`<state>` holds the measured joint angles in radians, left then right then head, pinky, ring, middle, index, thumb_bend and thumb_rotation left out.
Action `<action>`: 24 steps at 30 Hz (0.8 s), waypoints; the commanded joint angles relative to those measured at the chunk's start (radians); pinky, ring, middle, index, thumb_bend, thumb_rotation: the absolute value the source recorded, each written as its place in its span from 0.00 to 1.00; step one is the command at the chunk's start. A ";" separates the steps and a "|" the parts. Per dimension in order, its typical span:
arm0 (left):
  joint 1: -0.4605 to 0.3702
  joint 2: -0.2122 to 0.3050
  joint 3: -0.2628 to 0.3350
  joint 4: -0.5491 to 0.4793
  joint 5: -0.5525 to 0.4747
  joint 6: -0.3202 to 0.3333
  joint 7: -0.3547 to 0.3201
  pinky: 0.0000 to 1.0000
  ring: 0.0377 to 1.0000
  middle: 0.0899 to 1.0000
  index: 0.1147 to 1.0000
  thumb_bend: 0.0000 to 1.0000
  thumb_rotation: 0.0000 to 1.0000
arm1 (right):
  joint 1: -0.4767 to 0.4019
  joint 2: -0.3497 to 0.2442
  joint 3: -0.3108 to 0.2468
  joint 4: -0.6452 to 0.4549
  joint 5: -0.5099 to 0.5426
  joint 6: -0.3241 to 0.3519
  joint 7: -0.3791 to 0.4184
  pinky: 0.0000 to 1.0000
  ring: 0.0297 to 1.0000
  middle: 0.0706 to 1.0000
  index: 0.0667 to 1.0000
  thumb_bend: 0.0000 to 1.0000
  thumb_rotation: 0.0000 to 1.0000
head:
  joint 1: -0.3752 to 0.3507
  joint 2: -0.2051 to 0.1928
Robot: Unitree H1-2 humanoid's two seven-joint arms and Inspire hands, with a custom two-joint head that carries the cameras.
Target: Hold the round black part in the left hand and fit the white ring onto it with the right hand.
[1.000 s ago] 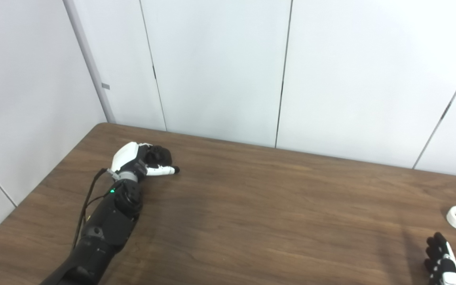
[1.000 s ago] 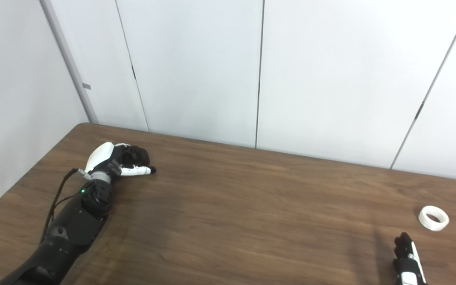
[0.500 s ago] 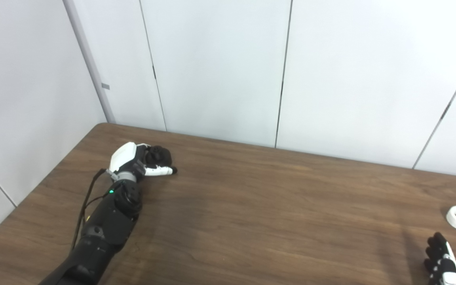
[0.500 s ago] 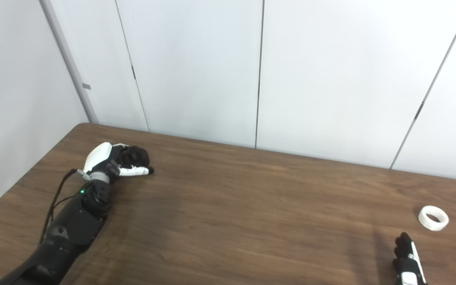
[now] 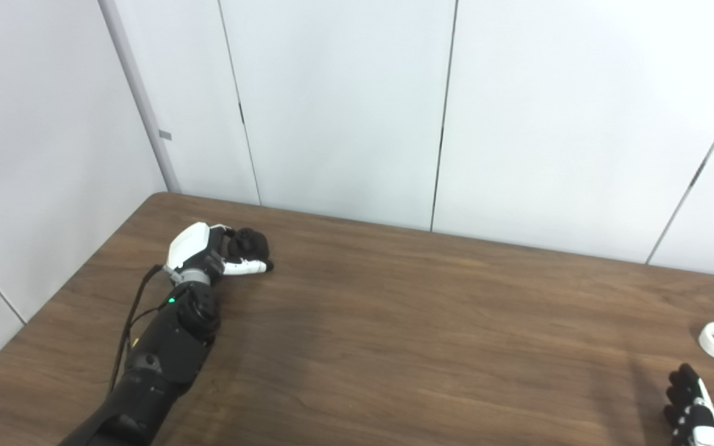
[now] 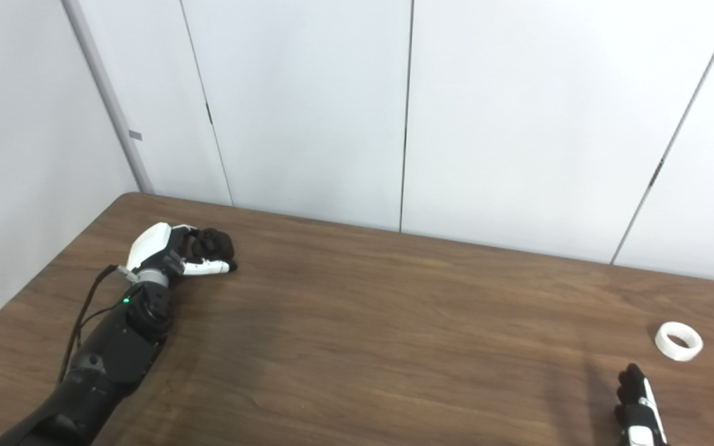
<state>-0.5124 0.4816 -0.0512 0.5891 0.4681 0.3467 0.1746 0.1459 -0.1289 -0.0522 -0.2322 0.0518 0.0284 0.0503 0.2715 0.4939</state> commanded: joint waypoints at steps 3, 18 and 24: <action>-0.045 0.040 0.008 -0.013 0.012 -0.005 0.026 1.00 0.97 0.89 0.75 0.96 0.36 | 0.006 -0.012 0.005 -0.015 0.004 -0.019 0.019 1.00 1.00 0.98 1.00 0.32 1.00 | 0.002 0.002; -0.049 0.020 0.043 0.017 -0.030 -0.071 0.068 1.00 0.92 0.80 0.44 0.56 0.09 | 0.006 -0.014 0.004 -0.015 0.007 -0.016 0.021 1.00 1.00 0.99 1.00 0.31 1.00 | 0.005 0.003; -0.041 0.021 0.038 0.013 -0.023 -0.088 0.098 1.00 0.87 0.75 0.42 0.52 0.05 | 0.007 -0.015 0.002 -0.018 0.004 -0.014 0.018 1.00 1.00 0.98 1.00 0.33 1.00 | 0.009 0.004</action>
<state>-0.5122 0.4786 -0.0189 0.6195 0.4340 0.2878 0.2359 0.1471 -0.1349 -0.0530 -0.2325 0.0524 0.0281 0.0544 0.2792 0.4970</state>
